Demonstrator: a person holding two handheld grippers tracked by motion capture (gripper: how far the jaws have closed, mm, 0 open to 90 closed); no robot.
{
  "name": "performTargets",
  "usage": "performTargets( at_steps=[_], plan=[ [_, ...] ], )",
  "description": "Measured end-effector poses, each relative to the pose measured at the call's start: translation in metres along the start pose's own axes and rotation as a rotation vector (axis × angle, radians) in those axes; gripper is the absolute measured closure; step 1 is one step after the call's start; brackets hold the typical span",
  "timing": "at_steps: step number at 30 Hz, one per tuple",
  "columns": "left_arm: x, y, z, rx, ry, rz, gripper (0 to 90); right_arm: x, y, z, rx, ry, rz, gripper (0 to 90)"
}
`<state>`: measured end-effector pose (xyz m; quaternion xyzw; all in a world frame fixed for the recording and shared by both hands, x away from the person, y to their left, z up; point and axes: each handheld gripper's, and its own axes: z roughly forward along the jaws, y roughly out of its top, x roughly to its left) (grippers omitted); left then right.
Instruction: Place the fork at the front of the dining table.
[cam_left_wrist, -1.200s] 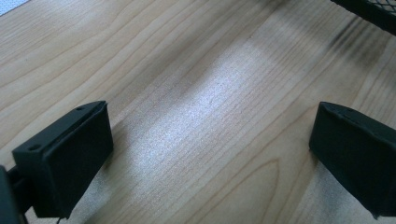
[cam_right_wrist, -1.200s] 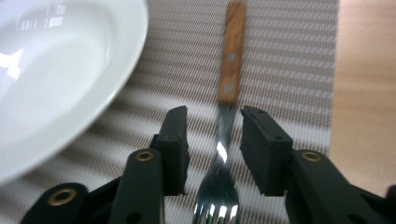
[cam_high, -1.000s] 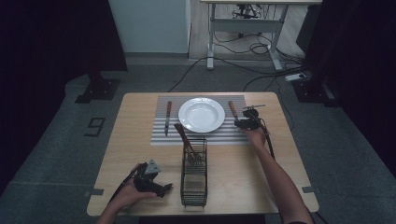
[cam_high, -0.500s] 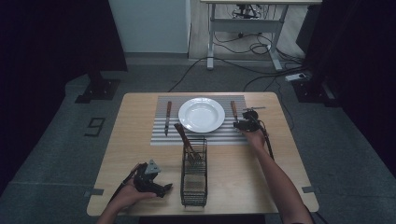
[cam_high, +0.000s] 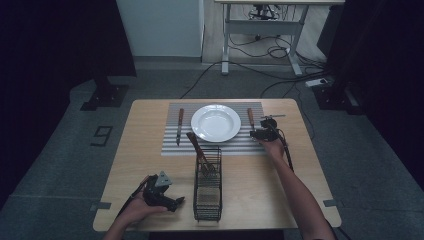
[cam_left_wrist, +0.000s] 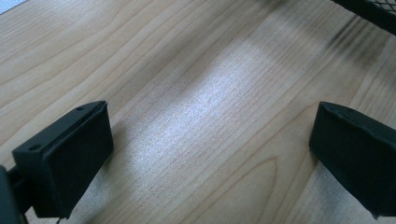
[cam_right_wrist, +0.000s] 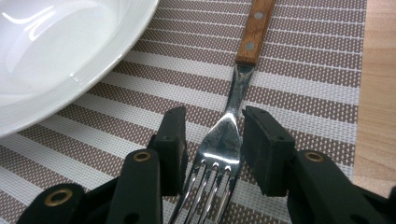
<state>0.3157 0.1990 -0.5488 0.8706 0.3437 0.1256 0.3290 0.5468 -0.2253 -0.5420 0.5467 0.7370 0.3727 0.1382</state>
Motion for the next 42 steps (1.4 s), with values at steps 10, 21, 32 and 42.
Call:
performTargets(
  at_steps=[10, 21, 32, 42],
  plan=[
    [0.0, 0.0, 0.0, 0.0, 0.0, 0.001, 0.0, -0.002, 0.006, -0.017, -0.064, 0.013, 0.025, 51.4],
    [0.0, 0.0, 0.0, 0.0, -0.001, 0.001, 0.0, 0.002, 0.009, -0.041, -0.138, 0.031, 0.003, 44.6],
    [0.0, 0.0, 0.0, 0.0, -0.001, 0.001, 0.0, 0.006, 0.007, -0.055, -0.168, 0.041, -0.023, 44.3],
    [0.0, 0.0, 0.0, 0.0, -0.001, 0.002, 0.0, 0.022, -0.003, -0.089, -0.216, 0.09, -0.07, 41.7]
  ],
)
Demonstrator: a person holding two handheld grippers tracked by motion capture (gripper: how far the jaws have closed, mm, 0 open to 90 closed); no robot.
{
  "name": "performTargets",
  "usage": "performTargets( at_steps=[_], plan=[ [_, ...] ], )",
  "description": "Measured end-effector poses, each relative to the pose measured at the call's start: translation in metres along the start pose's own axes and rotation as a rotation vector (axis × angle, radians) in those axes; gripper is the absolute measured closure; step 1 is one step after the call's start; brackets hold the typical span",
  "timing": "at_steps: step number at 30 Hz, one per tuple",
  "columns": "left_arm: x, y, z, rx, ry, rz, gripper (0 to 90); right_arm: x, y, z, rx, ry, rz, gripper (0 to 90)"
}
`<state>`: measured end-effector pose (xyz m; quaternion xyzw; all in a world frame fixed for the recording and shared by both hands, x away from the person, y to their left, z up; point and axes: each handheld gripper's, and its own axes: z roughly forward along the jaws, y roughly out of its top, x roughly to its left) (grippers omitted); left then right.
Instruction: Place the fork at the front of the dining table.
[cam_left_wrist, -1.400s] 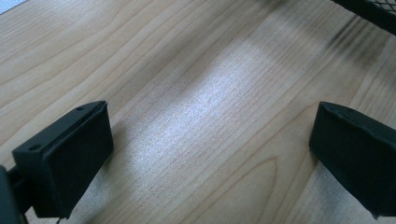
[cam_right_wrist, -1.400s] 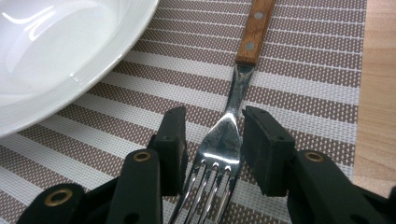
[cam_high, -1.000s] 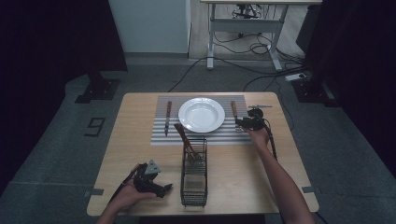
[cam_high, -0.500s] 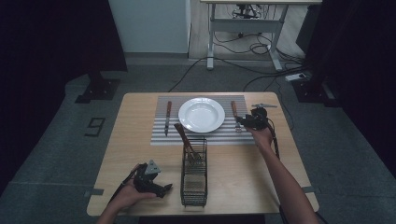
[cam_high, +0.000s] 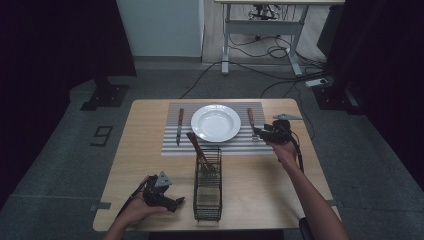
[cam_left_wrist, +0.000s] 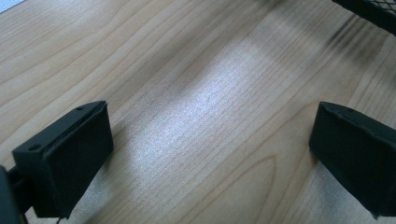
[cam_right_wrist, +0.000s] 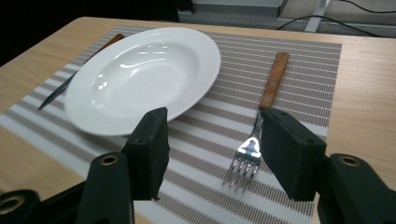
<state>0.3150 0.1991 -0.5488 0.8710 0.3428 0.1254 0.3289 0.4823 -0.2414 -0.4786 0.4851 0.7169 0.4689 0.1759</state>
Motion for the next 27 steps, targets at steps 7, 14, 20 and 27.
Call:
performTargets(
  at_steps=[7, 14, 20, 27],
  plan=[
    [0.0, 0.0, 0.0, 0.0, 0.0, 0.0, 0.0, 0.019, -0.01, -0.03, -0.023, 0.057, -0.044, 40.3],
    [0.0, 0.0, 0.0, 0.0, 0.0, 0.0, 0.0, 0.042, -0.025, -0.057, -0.033, 0.112, -0.114, 39.2],
    [0.0, 0.0, 0.0, 0.0, 0.0, 0.0, 0.0, 0.059, -0.041, -0.071, -0.011, 0.164, -0.14, 35.4],
    [0.0, 0.0, 0.0, 0.0, 0.001, 0.0, 0.0, 0.079, -0.07, -0.075, 0.061, 0.215, -0.196, 33.1]
  ],
)
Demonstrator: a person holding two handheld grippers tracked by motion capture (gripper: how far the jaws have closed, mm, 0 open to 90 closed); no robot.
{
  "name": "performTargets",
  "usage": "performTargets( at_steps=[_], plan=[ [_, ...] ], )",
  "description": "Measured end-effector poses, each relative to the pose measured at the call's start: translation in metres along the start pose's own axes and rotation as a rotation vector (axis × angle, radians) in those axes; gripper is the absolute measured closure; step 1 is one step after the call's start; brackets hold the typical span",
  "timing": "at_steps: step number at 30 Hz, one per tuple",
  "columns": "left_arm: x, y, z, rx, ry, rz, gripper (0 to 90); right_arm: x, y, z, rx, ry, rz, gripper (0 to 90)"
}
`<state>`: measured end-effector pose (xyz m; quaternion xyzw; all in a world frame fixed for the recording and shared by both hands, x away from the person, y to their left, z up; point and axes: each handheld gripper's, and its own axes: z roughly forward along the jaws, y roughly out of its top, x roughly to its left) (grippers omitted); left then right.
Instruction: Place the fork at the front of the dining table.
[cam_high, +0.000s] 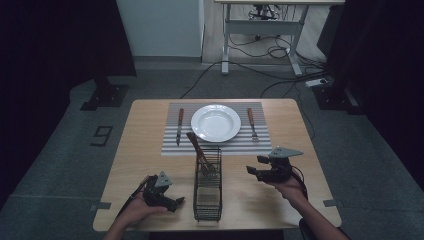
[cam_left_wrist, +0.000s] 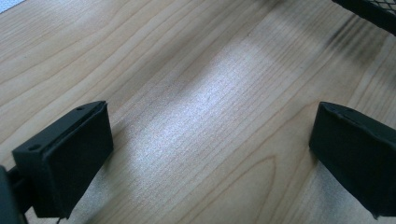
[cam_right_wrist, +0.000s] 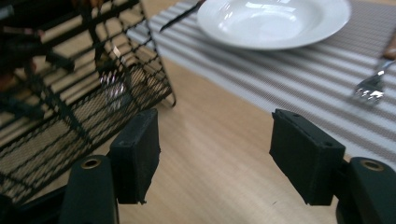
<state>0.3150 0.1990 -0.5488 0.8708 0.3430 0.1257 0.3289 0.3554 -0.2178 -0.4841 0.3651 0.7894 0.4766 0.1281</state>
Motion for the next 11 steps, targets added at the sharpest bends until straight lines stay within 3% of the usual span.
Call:
performTargets(
  at_steps=[4, 11],
  plan=[
    [0.0001, 0.0, -0.0001, 0.001, 0.0, 0.001, 0.0, 0.0076, 0.0026, 0.0061, 0.011, 0.008, -0.034, 32.9],
    [0.0, 0.0, 0.0, 0.0, 0.0, 0.0, 0.0, 0.0066, 0.0013, 0.0064, 0.009, -0.006, -0.033, 31.4]
  ],
)
